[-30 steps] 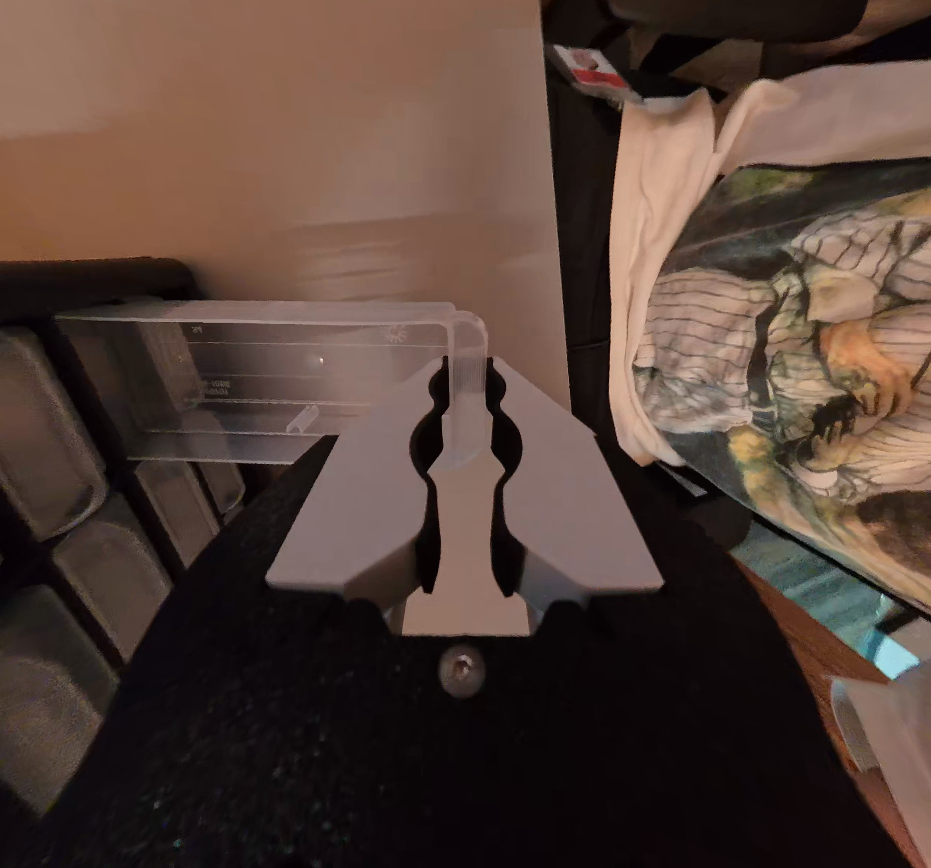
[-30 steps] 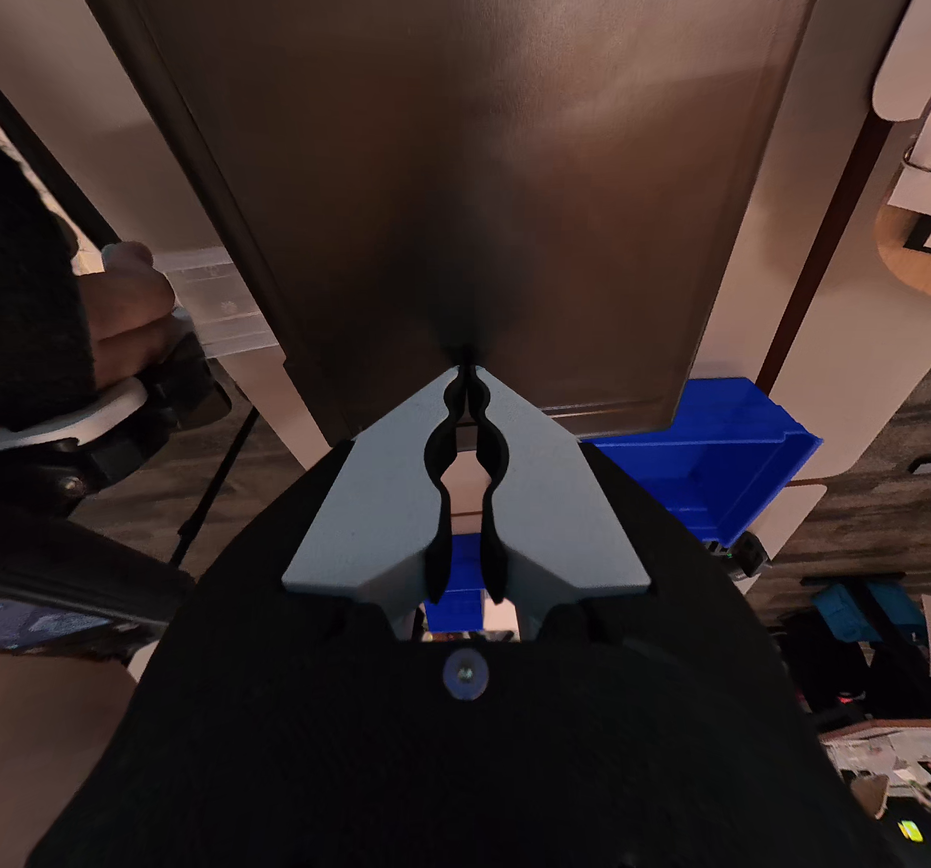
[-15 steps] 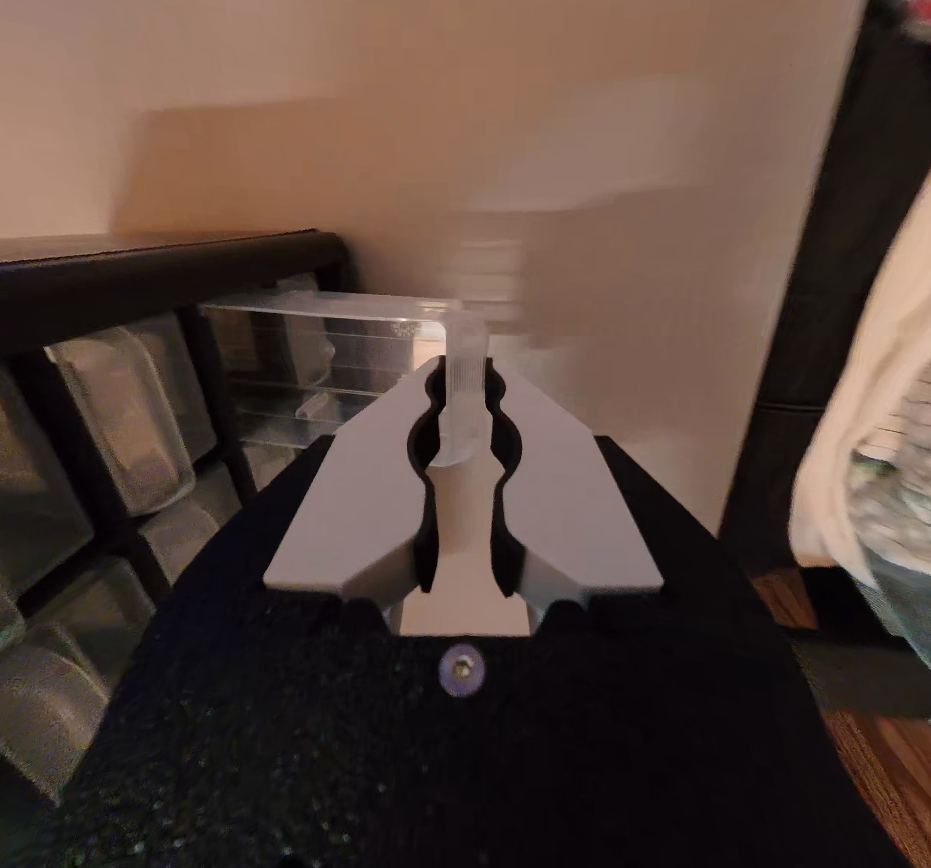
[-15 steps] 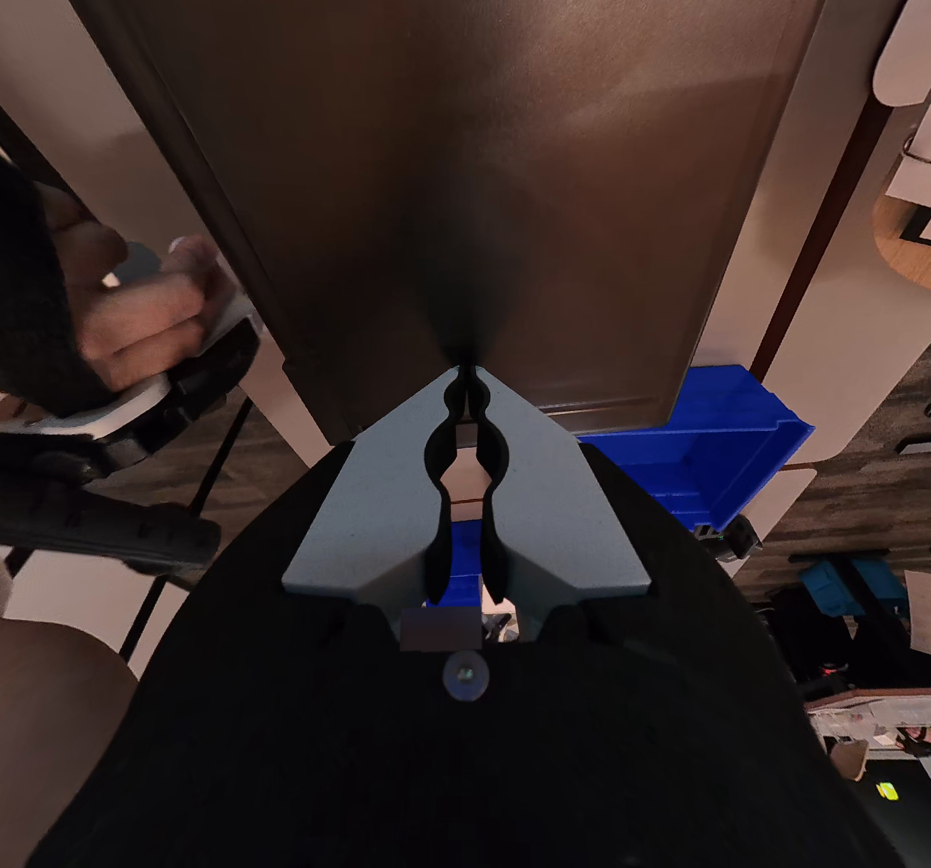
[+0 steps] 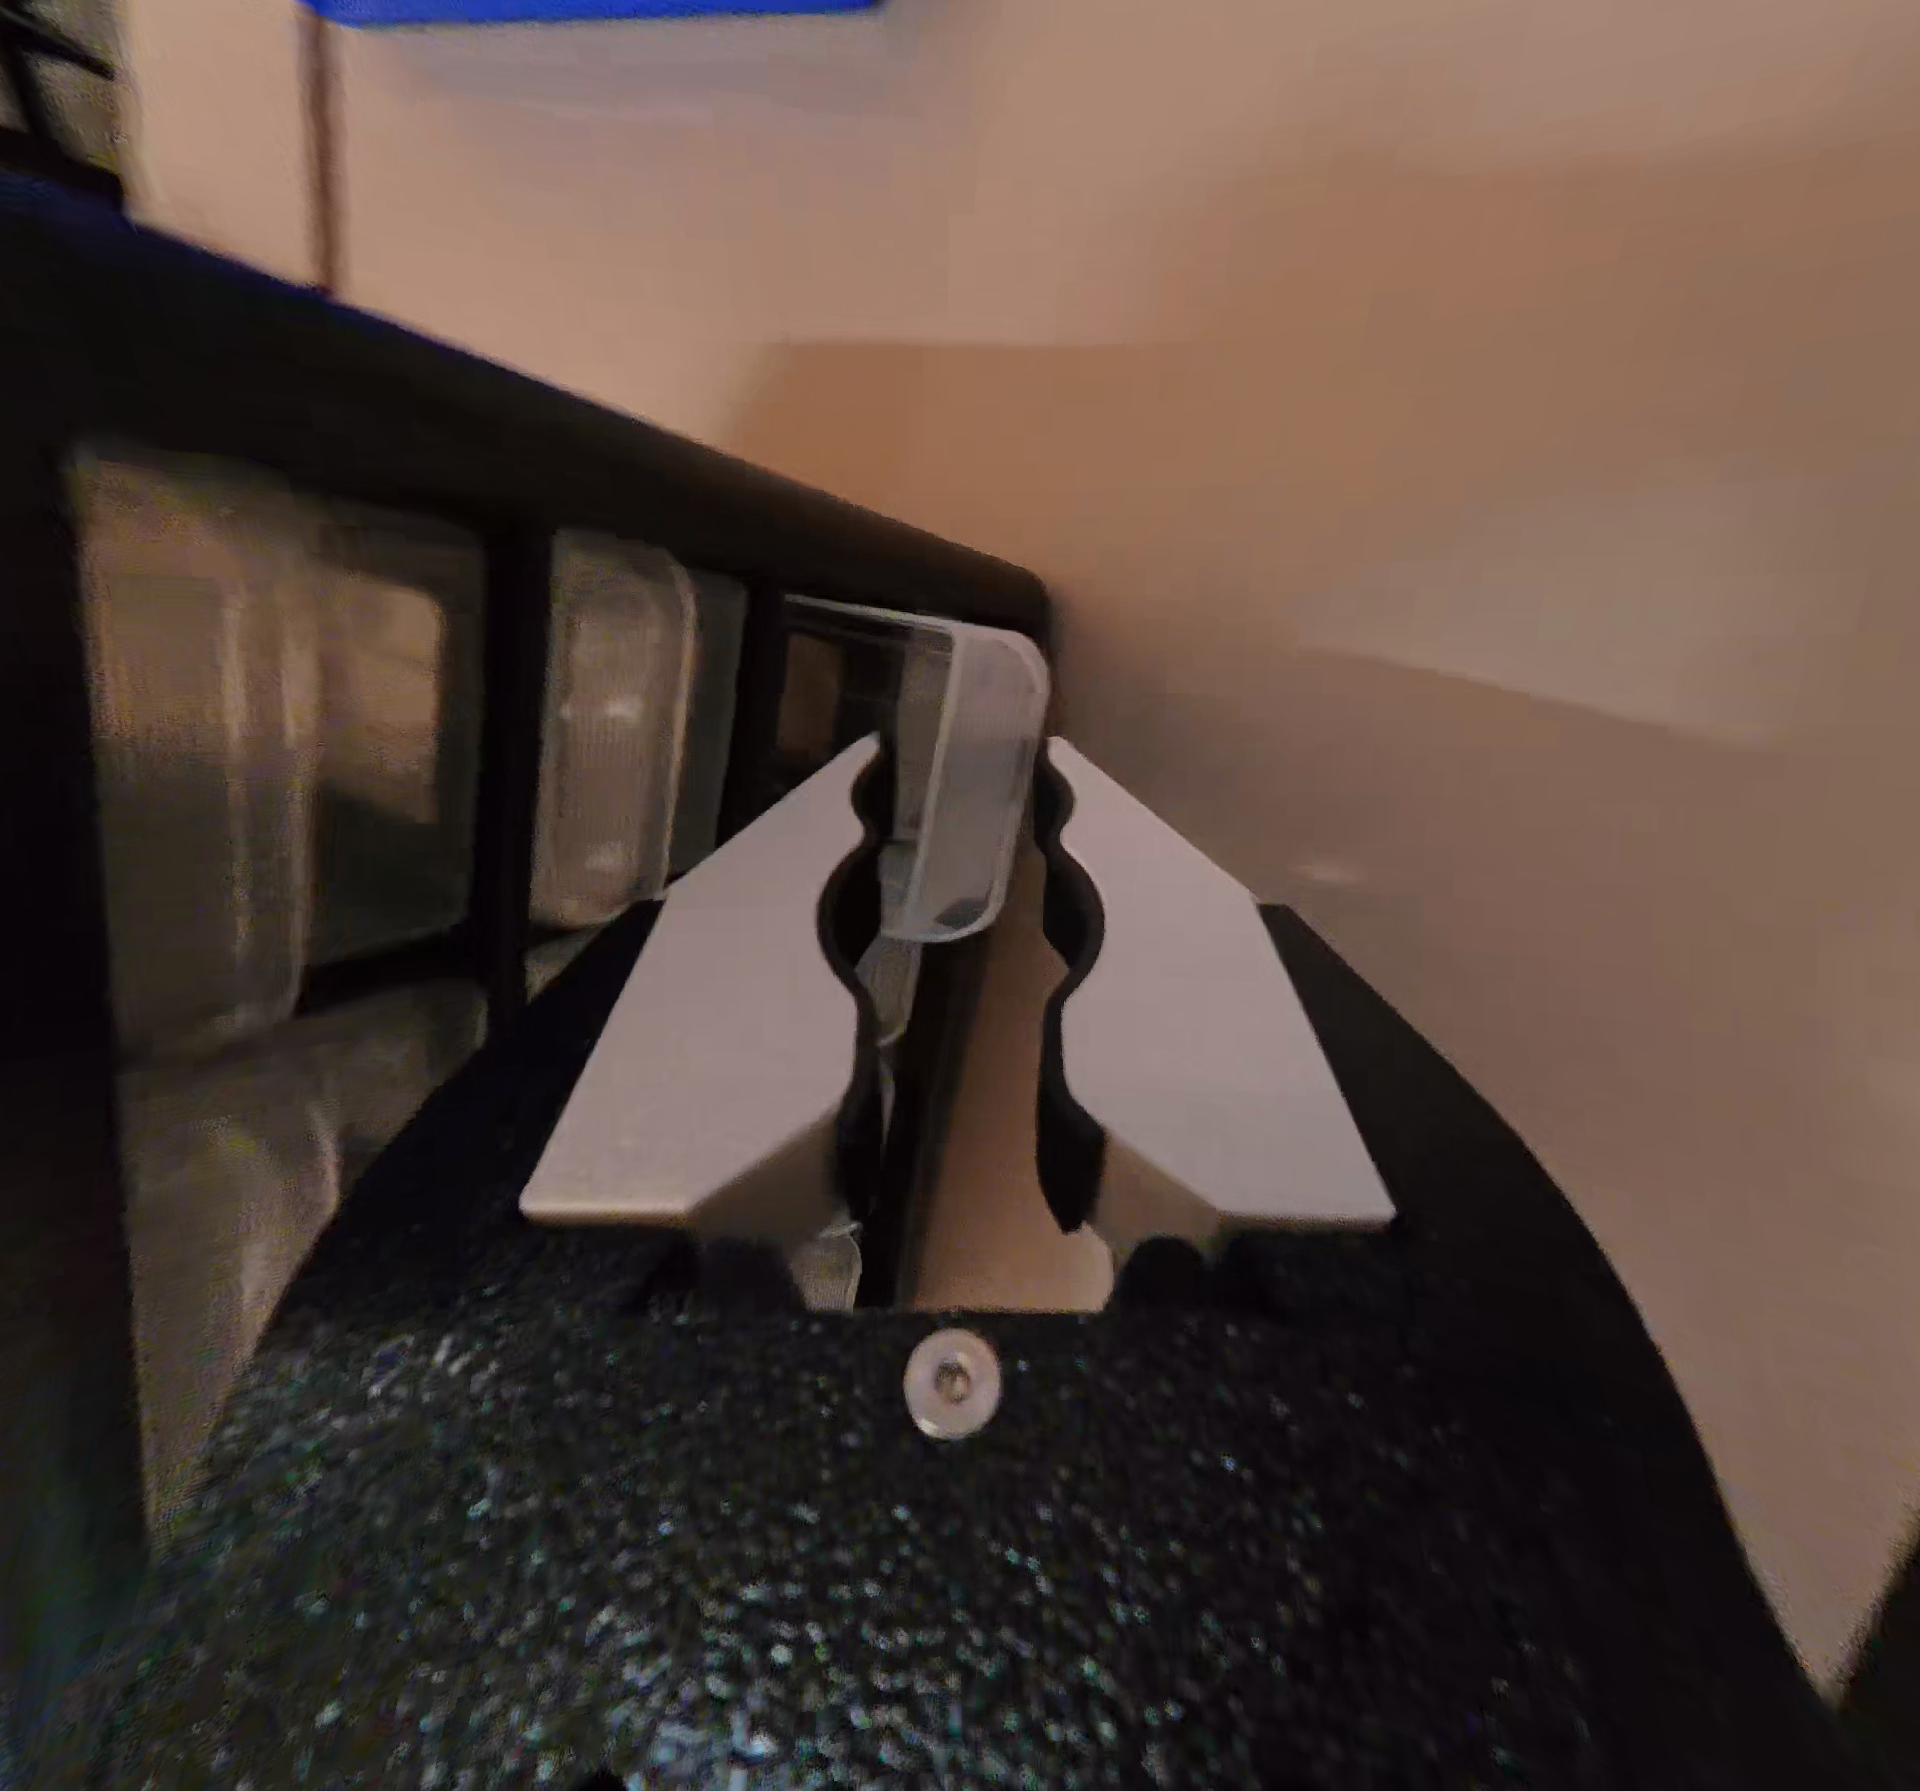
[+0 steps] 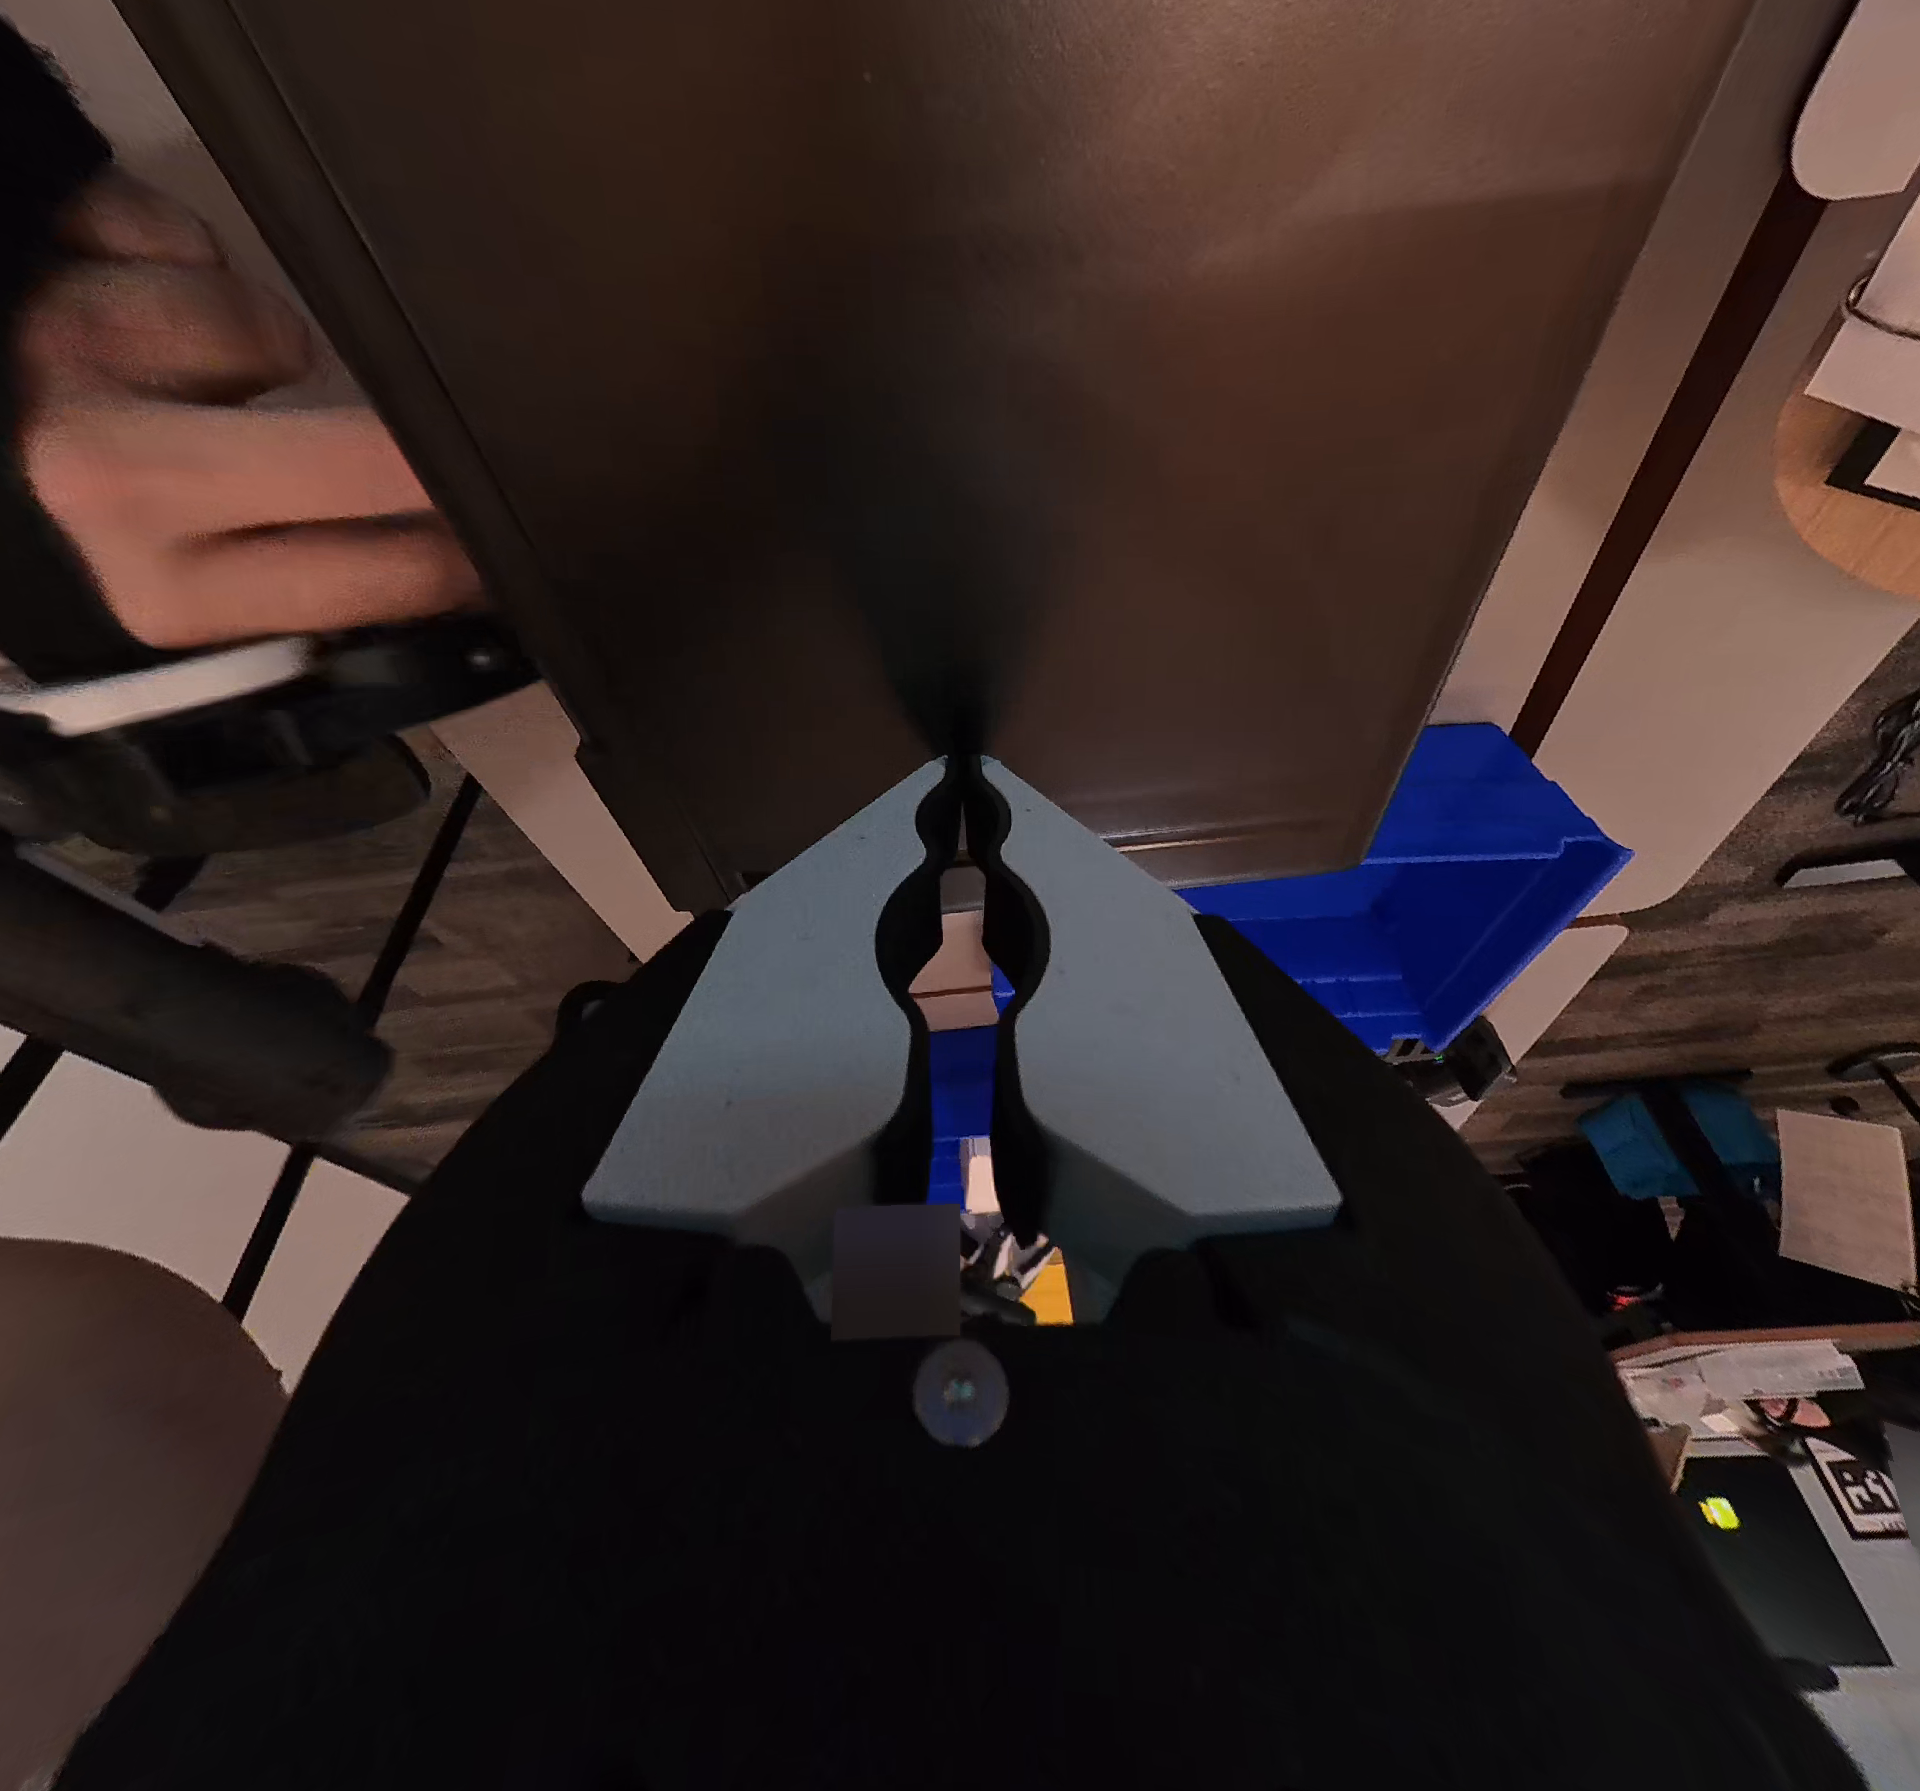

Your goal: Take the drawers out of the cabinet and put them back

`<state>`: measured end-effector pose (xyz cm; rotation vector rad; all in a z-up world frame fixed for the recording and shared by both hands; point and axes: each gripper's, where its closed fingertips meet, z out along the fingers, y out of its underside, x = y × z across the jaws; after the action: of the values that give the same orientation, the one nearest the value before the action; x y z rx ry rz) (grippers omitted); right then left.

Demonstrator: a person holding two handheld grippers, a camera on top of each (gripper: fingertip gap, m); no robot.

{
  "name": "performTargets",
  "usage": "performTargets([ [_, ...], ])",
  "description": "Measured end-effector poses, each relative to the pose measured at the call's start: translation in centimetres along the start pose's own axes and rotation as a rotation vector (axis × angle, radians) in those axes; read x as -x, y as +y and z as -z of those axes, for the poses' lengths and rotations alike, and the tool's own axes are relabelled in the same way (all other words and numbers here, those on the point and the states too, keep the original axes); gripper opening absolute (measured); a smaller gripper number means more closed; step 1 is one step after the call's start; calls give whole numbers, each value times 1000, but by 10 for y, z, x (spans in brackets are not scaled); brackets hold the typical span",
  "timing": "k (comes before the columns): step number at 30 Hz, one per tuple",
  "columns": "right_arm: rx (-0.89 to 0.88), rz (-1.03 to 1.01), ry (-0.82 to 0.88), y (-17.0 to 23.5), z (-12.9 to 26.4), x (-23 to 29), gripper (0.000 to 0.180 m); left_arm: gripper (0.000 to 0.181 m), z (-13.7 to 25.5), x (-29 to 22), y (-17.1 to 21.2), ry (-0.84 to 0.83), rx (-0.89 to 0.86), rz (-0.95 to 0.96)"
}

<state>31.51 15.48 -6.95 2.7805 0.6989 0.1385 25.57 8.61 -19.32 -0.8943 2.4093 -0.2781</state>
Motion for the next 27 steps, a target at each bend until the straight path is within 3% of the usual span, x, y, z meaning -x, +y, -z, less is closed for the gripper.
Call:
performTargets([
  [1,-8,-3,-3,0,0,0,0,34,3,5,0,-72,-36,11],
  [6,-65,-31,-19,0,0,0,0,50,37,10,-2,-360,-365,201],
  [8,-71,-34,-17,0,0,0,0,37,47,-2,1,-385,-504,333],
  [11,-66,-36,-17,0,0,0,0,0,44,-23,5,-426,-612,454],
  [19,-90,-58,-22,0,0,0,0,0,-2,-18,10,-700,-408,209],
  [27,-106,-64,-22,0,0,0,0,0,-14,15,5,-839,-307,84],
])
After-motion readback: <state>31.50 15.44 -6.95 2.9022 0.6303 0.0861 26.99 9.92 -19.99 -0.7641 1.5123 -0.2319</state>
